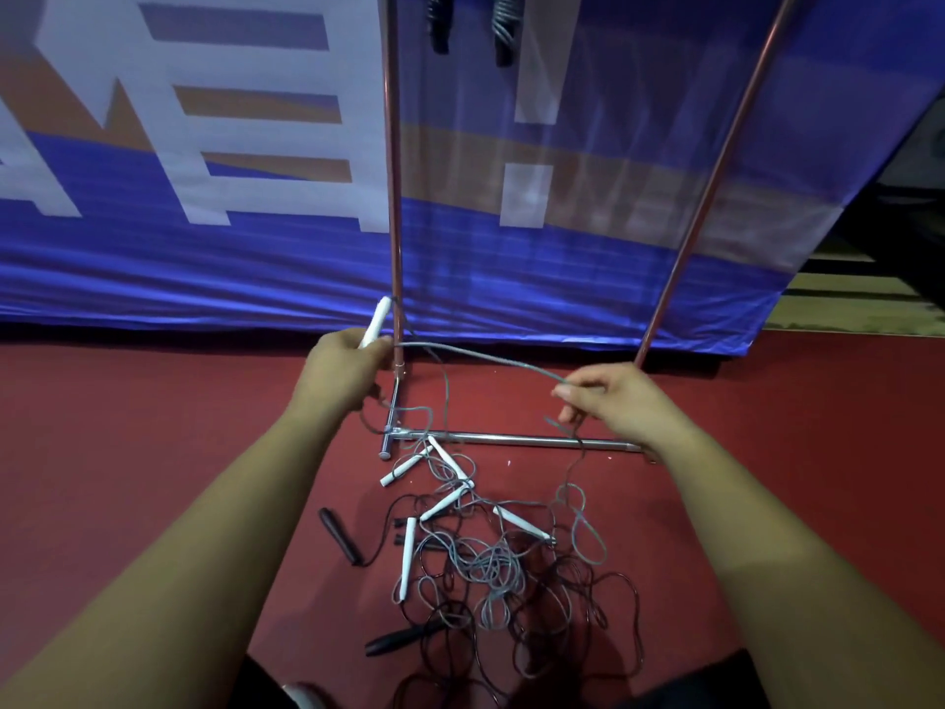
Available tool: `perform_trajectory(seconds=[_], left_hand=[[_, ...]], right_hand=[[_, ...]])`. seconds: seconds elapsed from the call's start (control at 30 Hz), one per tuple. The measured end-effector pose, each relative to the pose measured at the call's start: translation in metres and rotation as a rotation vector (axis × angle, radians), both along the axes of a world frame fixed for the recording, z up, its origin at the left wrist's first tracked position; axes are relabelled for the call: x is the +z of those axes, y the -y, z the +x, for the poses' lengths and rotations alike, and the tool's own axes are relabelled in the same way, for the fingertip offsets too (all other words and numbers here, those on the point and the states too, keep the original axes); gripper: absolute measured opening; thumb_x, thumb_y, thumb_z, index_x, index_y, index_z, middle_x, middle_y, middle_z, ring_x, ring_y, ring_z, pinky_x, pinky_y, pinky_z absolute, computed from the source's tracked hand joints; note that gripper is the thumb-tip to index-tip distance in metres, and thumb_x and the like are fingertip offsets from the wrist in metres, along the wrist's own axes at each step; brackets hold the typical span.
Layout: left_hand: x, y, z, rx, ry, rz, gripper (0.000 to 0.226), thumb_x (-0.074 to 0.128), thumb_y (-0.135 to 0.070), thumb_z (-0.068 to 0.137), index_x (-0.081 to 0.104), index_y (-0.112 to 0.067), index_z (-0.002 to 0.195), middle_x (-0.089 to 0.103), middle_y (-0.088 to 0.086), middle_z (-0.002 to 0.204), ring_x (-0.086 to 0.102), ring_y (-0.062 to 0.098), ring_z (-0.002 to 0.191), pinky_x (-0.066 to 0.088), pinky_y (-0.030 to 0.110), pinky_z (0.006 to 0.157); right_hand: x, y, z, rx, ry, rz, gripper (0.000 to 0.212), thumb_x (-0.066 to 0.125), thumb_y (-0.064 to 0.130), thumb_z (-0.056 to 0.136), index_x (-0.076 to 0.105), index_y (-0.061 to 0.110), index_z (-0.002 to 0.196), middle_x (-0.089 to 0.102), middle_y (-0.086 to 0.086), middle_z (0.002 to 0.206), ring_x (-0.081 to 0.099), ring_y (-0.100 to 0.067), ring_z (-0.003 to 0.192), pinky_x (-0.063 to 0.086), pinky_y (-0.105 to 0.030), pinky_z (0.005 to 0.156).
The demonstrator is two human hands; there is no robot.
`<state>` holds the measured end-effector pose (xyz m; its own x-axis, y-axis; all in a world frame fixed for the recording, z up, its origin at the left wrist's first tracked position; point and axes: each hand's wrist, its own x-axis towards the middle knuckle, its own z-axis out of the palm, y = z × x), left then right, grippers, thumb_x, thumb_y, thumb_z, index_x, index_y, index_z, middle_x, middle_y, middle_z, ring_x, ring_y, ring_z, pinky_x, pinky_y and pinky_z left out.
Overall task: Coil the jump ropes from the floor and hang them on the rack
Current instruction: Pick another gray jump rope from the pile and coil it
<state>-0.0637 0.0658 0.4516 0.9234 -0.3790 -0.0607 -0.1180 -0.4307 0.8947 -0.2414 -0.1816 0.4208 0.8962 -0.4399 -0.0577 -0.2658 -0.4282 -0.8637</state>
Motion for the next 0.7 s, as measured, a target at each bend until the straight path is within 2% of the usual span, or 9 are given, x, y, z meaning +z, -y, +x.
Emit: perform_trajectory(seconds=[0.07, 0.1, 0.2, 0.23, 0.33, 0.4, 0.5, 0.63, 0.7], left_hand=[[-0.001, -0.001, -0.001, -0.020, 0.213, 0.198, 0.016, 0.058, -0.029, 0.096, 0.064, -0.018, 0.087, 0.065, 0.002, 0.067, 0.067, 0.018, 0.055, 0.041, 0.028, 0.051], [0.001, 0.001, -0.005, -0.050, 0.239, 0.190, 0.014, 0.059, -0.030, 0.096, 0.065, -0.019, 0.088, 0.065, 0.003, 0.065, 0.066, 0.016, 0.054, 0.043, 0.028, 0.052], [0.009, 0.017, -0.032, -0.269, -0.063, -0.103, 0.011, 0.062, -0.027, 0.096, 0.069, -0.019, 0.100, 0.062, 0.007, 0.058, 0.050, 0.010, 0.037, 0.031, 0.018, 0.038], [0.011, 0.021, -0.042, -0.376, -0.149, -0.123, 0.014, 0.063, -0.028, 0.096, 0.069, -0.018, 0.104, 0.062, 0.004, 0.057, 0.048, 0.009, 0.036, 0.028, 0.018, 0.038], [0.008, 0.025, -0.055, -0.611, -0.142, 0.004, 0.017, 0.062, -0.029, 0.097, 0.063, -0.014, 0.088, 0.055, -0.006, 0.049, 0.045, 0.006, 0.036, 0.028, 0.017, 0.038], [0.011, 0.026, -0.055, -0.542, -0.161, -0.060, 0.022, 0.062, -0.026, 0.098, 0.056, -0.016, 0.079, 0.046, -0.006, 0.046, 0.038, 0.007, 0.034, 0.026, 0.016, 0.036], [0.018, 0.025, -0.046, -0.321, -0.262, -0.278, 0.027, 0.059, -0.020, 0.098, 0.050, -0.016, 0.073, 0.038, -0.005, 0.045, 0.028, 0.004, 0.030, 0.017, 0.011, 0.031], [0.014, 0.020, -0.033, -0.149, -0.270, -0.371, 0.028, 0.058, -0.022, 0.098, 0.050, -0.018, 0.072, 0.037, -0.005, 0.052, 0.029, 0.007, 0.035, 0.017, 0.010, 0.034], [0.010, 0.017, -0.026, -0.089, -0.248, -0.367, 0.028, 0.059, -0.021, 0.098, 0.053, -0.017, 0.071, 0.042, -0.005, 0.052, 0.032, 0.008, 0.037, 0.019, 0.012, 0.035]], right_hand=[[0.011, -0.014, 0.002, 0.010, 0.064, 0.034, 0.007, 0.069, 0.020, 0.091, 0.074, 0.016, 0.086, 0.071, -0.007, 0.065, 0.064, -0.015, 0.064, 0.049, -0.030, 0.072], [0.016, -0.023, 0.003, 0.053, 0.057, 0.028, 0.007, 0.070, 0.021, 0.091, 0.073, 0.019, 0.085, 0.069, -0.008, 0.062, 0.064, -0.014, 0.060, 0.049, -0.026, 0.067], [0.027, -0.053, 0.004, 0.183, 0.020, -0.007, 0.009, 0.067, 0.021, 0.093, 0.073, 0.018, 0.087, 0.060, -0.001, 0.048, 0.055, -0.009, 0.043, 0.042, -0.017, 0.050], [0.029, -0.060, 0.007, 0.186, 0.052, -0.011, 0.010, 0.066, 0.020, 0.094, 0.072, 0.015, 0.088, 0.056, 0.001, 0.045, 0.050, -0.009, 0.040, 0.039, -0.017, 0.047], [0.036, -0.063, 0.015, 0.064, 0.193, 0.067, 0.014, 0.068, 0.019, 0.092, 0.071, 0.007, 0.085, 0.051, -0.004, 0.046, 0.043, -0.011, 0.040, 0.034, -0.019, 0.045], [0.038, -0.057, 0.015, 0.041, 0.215, 0.197, 0.013, 0.071, 0.016, 0.089, 0.068, 0.006, 0.081, 0.053, -0.005, 0.050, 0.046, -0.011, 0.043, 0.037, -0.018, 0.048], [0.027, -0.044, 0.008, 0.208, -0.016, 0.267, 0.011, 0.072, 0.013, 0.088, 0.066, 0.009, 0.079, 0.063, -0.006, 0.062, 0.056, -0.013, 0.055, 0.045, -0.021, 0.056], [0.005, -0.012, -0.003, 0.204, -0.538, 0.023, 0.024, 0.074, 0.024, 0.087, 0.062, 0.018, 0.067, 0.063, 0.005, 0.060, 0.056, -0.011, 0.058, 0.032, -0.023, 0.053], [0.001, 0.003, -0.009, 0.130, -0.661, -0.056, 0.026, 0.073, 0.030, 0.088, 0.063, 0.017, 0.068, 0.062, 0.006, 0.060, 0.059, -0.013, 0.060, 0.032, -0.023, 0.054]])
